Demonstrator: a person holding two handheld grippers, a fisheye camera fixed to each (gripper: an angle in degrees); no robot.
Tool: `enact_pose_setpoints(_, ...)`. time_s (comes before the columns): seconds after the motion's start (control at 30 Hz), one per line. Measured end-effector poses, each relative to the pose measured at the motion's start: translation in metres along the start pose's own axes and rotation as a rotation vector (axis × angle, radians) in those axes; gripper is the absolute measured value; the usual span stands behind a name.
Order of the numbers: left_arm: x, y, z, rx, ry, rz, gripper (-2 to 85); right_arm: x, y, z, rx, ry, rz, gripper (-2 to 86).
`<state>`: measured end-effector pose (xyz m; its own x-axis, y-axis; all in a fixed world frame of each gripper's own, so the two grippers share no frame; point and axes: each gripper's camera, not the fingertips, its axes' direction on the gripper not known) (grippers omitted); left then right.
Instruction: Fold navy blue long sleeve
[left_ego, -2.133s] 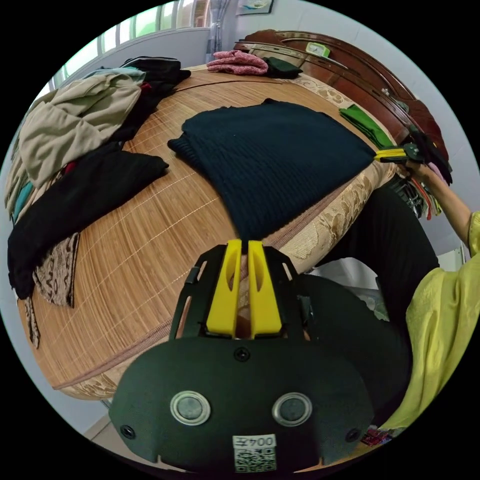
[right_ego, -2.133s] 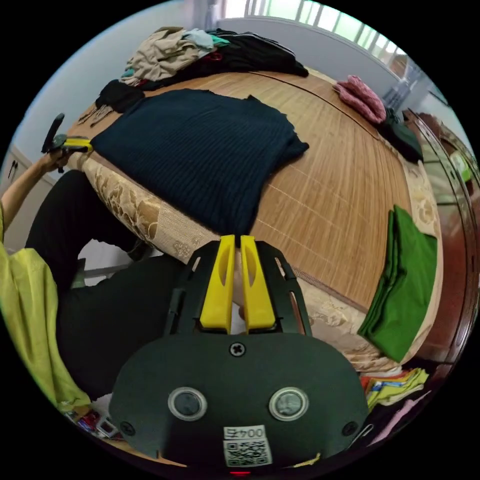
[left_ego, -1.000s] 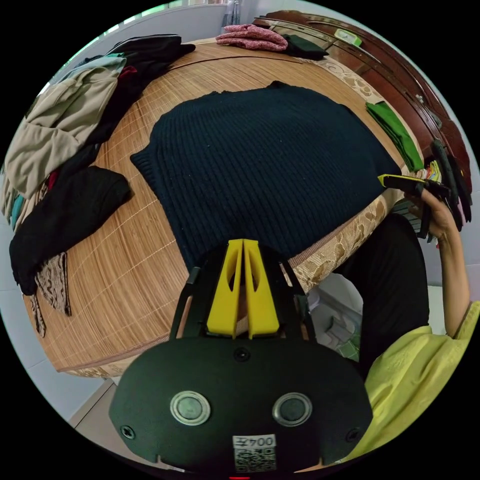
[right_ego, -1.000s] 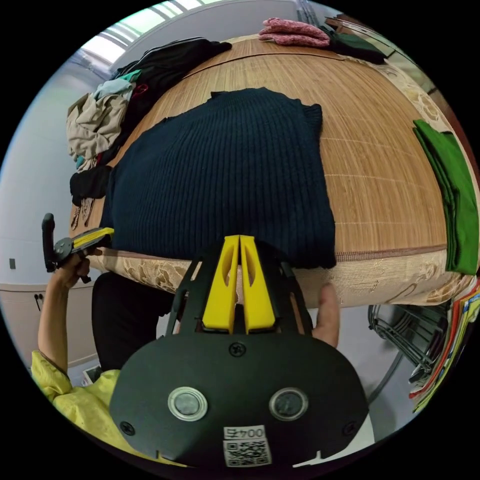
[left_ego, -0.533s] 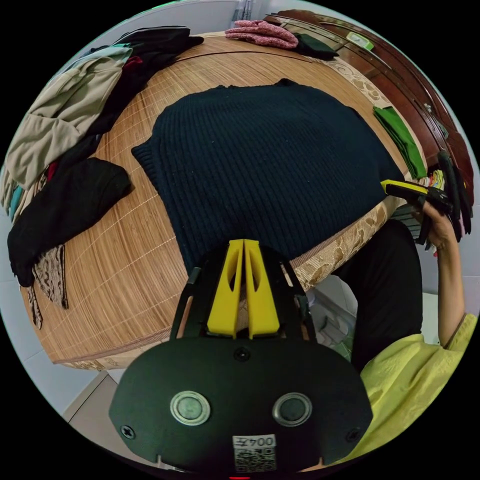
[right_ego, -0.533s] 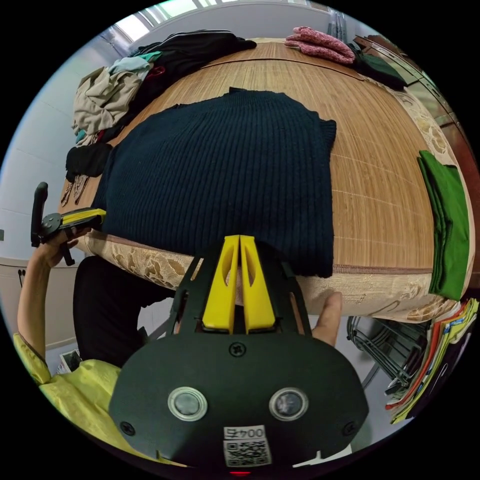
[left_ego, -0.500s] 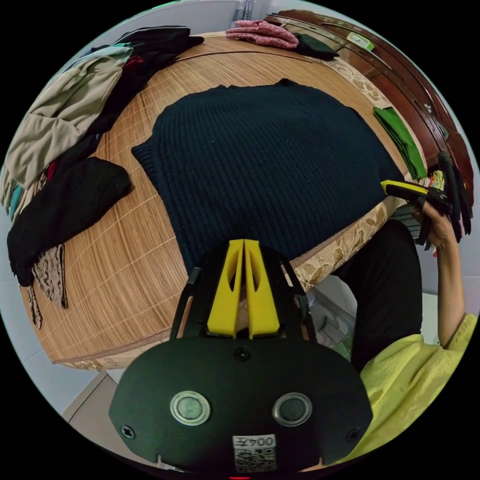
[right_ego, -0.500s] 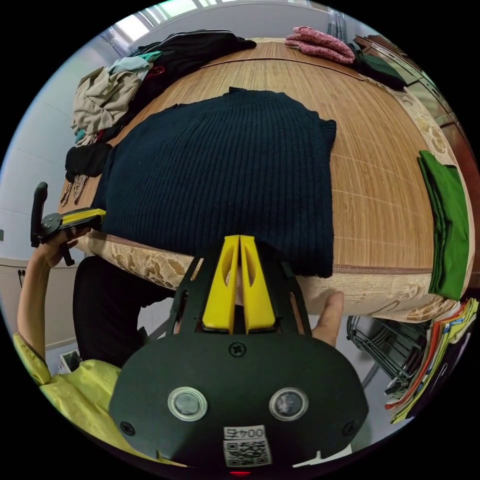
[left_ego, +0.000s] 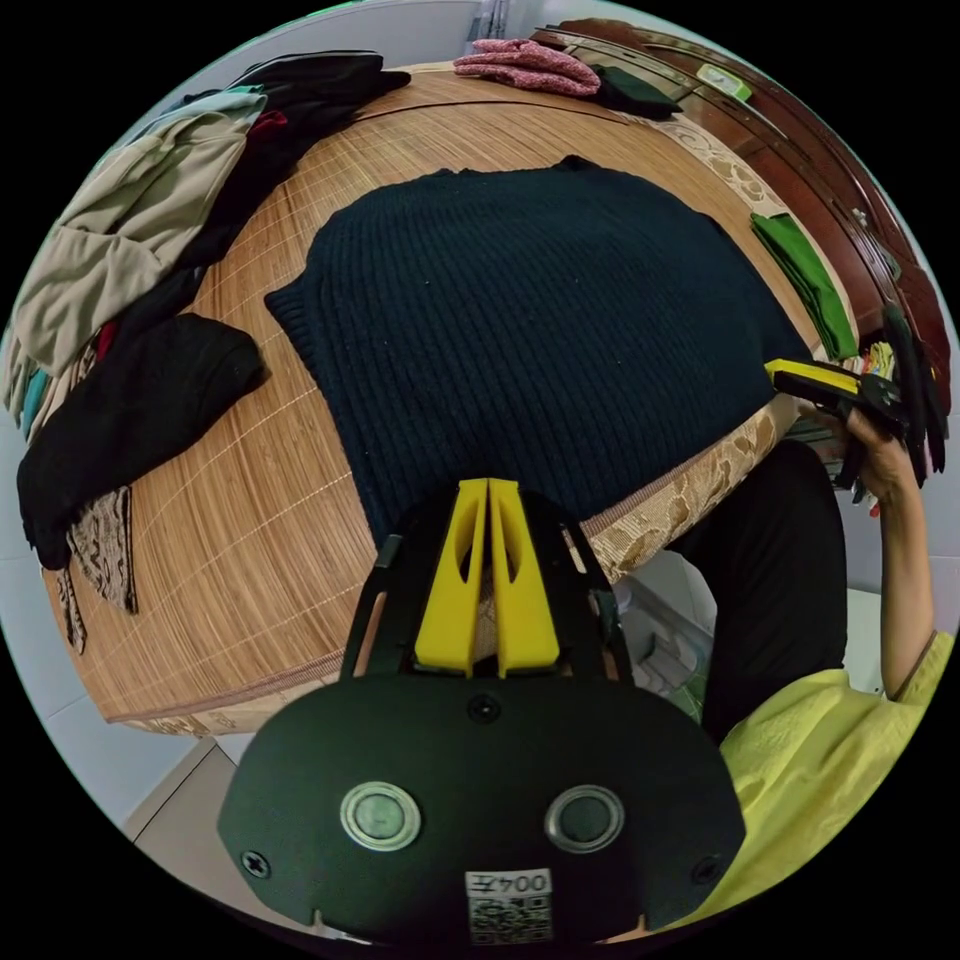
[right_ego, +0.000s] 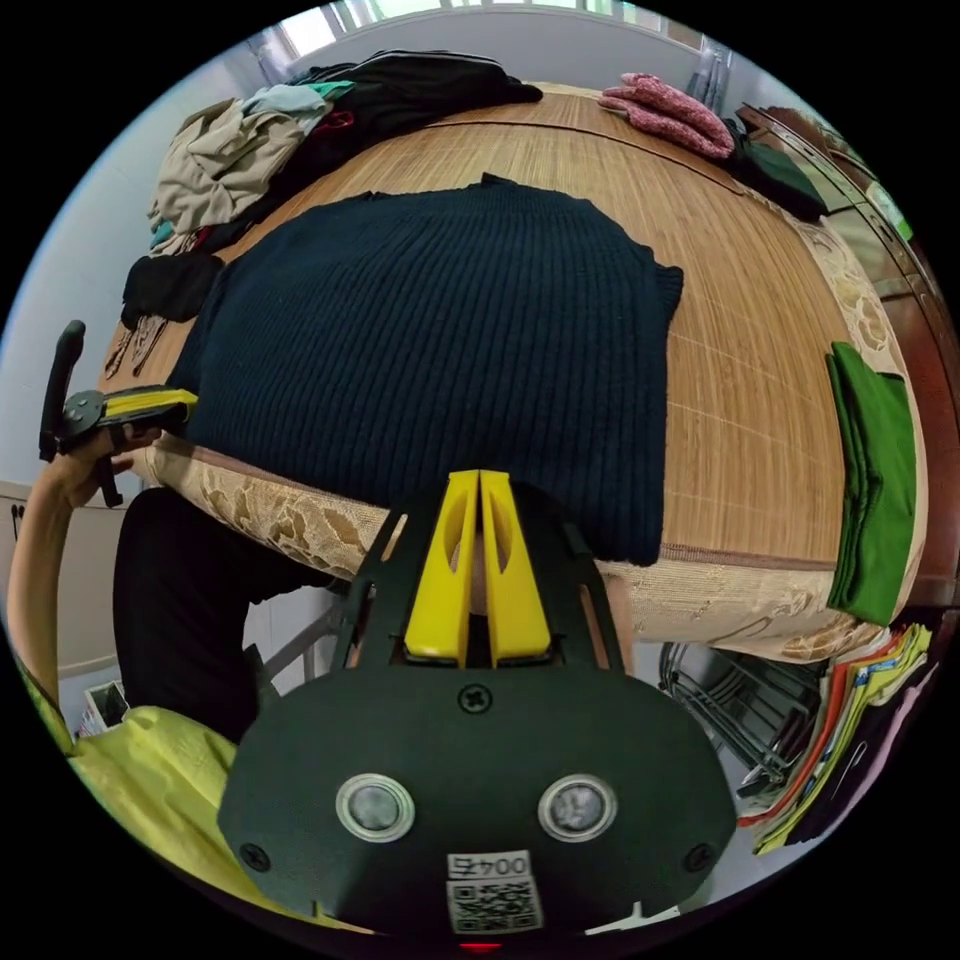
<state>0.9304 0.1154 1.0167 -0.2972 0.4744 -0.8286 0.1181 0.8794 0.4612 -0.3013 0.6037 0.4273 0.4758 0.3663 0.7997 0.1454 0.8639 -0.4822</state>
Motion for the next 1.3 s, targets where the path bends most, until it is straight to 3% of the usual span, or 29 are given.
enact_pose_setpoints(0.2,0.012,0.000,-0.008,0.004,-0.010,-0.011,0.5,-0.025,-0.037,0.011,-0.102,0.009,0.025,-0.7)
enact_pose_setpoints(0.63,0.035,0.009,-0.021,0.023,-0.049,-0.018,0.2,-0.107,-0.116,0.047,-0.430,0.244,-0.259,-0.7)
enact_pose_setpoints(1.3,0.053,0.036,-0.028,0.039,-0.113,-0.004,0.2,-0.166,-0.122,0.062,-0.429,0.401,-0.343,-0.7)
